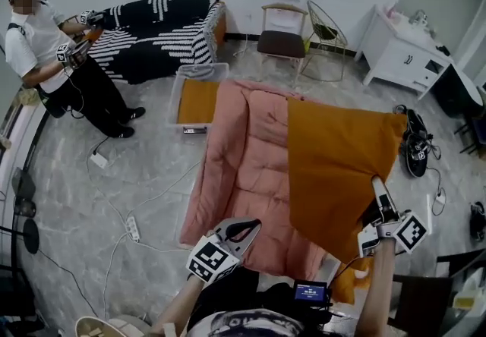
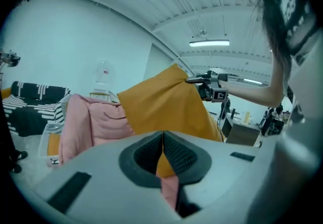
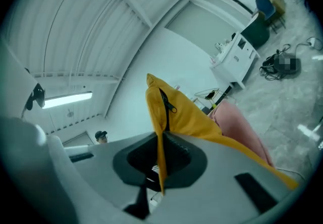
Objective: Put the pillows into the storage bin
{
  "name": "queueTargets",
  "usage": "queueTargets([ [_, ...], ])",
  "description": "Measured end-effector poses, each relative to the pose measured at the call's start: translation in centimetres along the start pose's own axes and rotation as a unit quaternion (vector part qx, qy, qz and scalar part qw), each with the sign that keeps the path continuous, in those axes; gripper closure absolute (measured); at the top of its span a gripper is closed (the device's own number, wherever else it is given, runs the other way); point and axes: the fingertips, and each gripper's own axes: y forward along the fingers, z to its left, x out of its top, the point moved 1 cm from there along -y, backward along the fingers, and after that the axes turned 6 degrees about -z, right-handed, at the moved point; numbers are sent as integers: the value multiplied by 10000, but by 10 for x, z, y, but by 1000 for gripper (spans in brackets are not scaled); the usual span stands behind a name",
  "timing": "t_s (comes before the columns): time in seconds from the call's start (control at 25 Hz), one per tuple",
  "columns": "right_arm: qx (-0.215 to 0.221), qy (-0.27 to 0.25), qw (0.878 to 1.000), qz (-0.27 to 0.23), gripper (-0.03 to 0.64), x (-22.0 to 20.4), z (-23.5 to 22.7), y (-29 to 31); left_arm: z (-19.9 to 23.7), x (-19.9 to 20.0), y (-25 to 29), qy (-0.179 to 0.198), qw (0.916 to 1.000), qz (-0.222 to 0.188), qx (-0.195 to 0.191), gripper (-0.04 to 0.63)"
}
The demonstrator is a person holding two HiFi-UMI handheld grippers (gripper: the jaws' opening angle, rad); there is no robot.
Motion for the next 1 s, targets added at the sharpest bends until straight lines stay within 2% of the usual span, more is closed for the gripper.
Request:
queueTargets([
  [0.12, -13, 90, 9982, -591, 604, 39, -5, -47, -17, 3, 22, 190, 9991, 98, -361, 583],
  [0.32, -550, 129, 9865, -1535, 604, 114, -34, -150, -78, 15, 72, 355, 9936, 118, -1066, 583],
  [0.52, -907, -30, 9751, -2024, 604, 154, -66, -251, -147, 1, 112, 466, 9867, 233, -1540, 583],
  [0.68, -1254, -319, 9720, -1962, 604, 169, -92, -319, -210, -15, 138, 406, 9824, 311, -1795, 583],
  [1.0, -1934, -499, 9726, -1187, 604, 147, -177, -429, -336, -39, 176, 361, 9754, 448, -2127, 583],
])
